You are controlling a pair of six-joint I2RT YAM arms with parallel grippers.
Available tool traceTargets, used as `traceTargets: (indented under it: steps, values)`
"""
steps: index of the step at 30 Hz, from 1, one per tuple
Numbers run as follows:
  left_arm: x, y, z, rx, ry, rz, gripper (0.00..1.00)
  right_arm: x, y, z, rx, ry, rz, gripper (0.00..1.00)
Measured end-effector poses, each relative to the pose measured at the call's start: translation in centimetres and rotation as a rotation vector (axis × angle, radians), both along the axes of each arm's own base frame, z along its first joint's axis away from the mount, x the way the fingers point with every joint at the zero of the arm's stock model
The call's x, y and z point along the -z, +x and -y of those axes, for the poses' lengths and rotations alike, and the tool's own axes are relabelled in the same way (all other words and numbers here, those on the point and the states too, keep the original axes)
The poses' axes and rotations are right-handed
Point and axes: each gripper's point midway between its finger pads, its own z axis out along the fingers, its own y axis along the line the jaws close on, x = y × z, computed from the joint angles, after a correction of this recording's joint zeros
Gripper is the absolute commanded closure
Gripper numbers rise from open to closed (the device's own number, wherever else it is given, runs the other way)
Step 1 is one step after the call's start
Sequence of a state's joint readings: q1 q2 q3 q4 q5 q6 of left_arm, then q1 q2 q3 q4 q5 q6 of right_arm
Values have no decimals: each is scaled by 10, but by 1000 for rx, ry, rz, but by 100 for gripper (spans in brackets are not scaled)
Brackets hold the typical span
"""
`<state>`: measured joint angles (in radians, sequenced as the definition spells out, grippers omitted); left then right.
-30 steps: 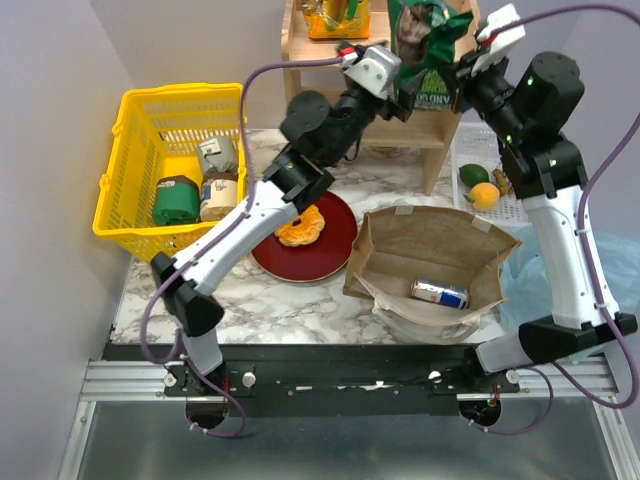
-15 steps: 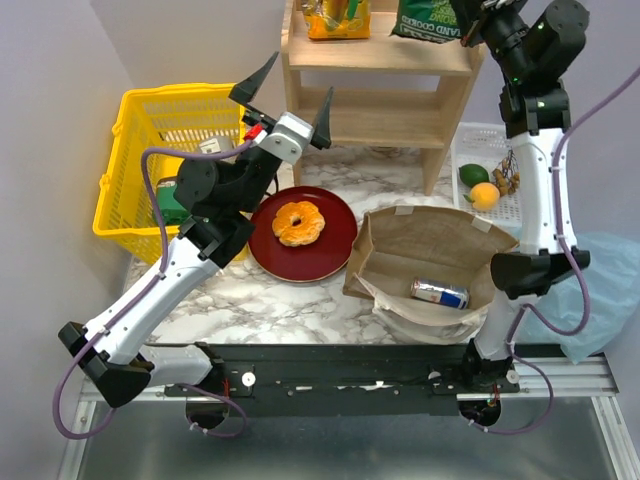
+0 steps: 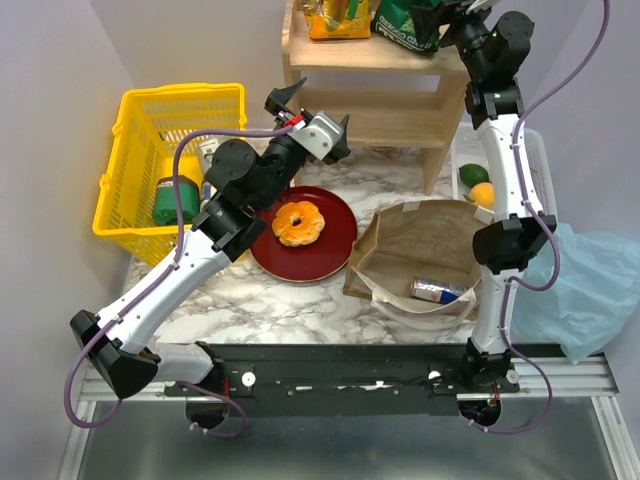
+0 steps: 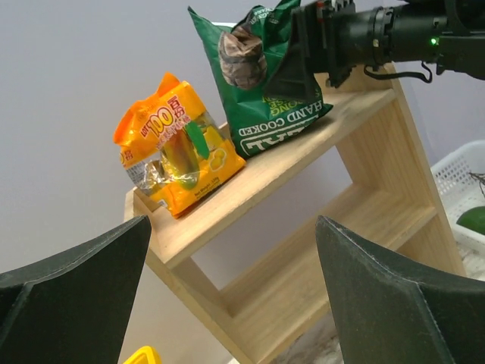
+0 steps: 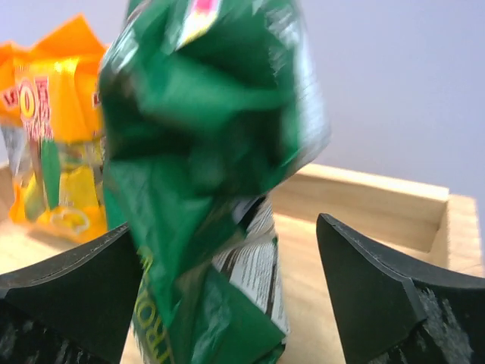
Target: Untie the knot of the grocery bags and take out the mixed food
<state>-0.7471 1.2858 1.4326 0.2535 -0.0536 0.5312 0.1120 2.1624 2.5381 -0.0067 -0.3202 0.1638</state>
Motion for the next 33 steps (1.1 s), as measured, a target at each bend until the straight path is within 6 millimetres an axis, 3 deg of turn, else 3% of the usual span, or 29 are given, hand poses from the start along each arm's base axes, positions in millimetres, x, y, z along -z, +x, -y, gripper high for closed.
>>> traceTargets:
  steps: [3, 7, 12, 15, 19, 20, 22, 23, 25, 26, 28, 29, 33]
  values:
    - [4, 0, 1, 7, 0, -22, 1, -15, -2, 6, 45, 22, 42, 3]
    - [6, 0, 2, 18, -17, -40, 1, -41, -9, 34, 167, 40, 110, 3]
    - [7, 1, 5, 29, -35, -57, 1, -86, -43, 58, 243, 36, 210, 3]
    - [10, 1, 6, 34, -41, -65, 1, -109, -70, 59, 238, 22, 254, 5]
    - [23, 3, 9, 40, -36, -93, 1, -130, -99, 54, 205, 0, 300, 25]
    - [27, 4, 10, 42, -33, -102, 1, -131, -103, 50, 183, -10, 302, 38]
    - [34, 4, 11, 46, -29, -117, 1, -130, -110, 41, 139, -37, 302, 46]
    - [38, 3, 11, 48, -26, -124, 1, -127, -113, 36, 109, -52, 297, 46]
    - [42, 1, 9, 50, -24, -132, 1, -119, -119, 24, 50, -80, 279, 36]
    - [44, 0, 8, 50, -24, -136, 1, -115, -121, 19, 27, -94, 269, 23]
    - [44, -3, 6, 52, -28, -138, 1, -106, -124, 12, -6, -115, 250, 15]
    - [44, -4, 5, 54, -32, -138, 1, -103, -124, 9, -15, -125, 244, 1]
    - [40, -7, 4, 61, -44, -137, 1, -98, -120, 6, -11, -145, 236, 0]
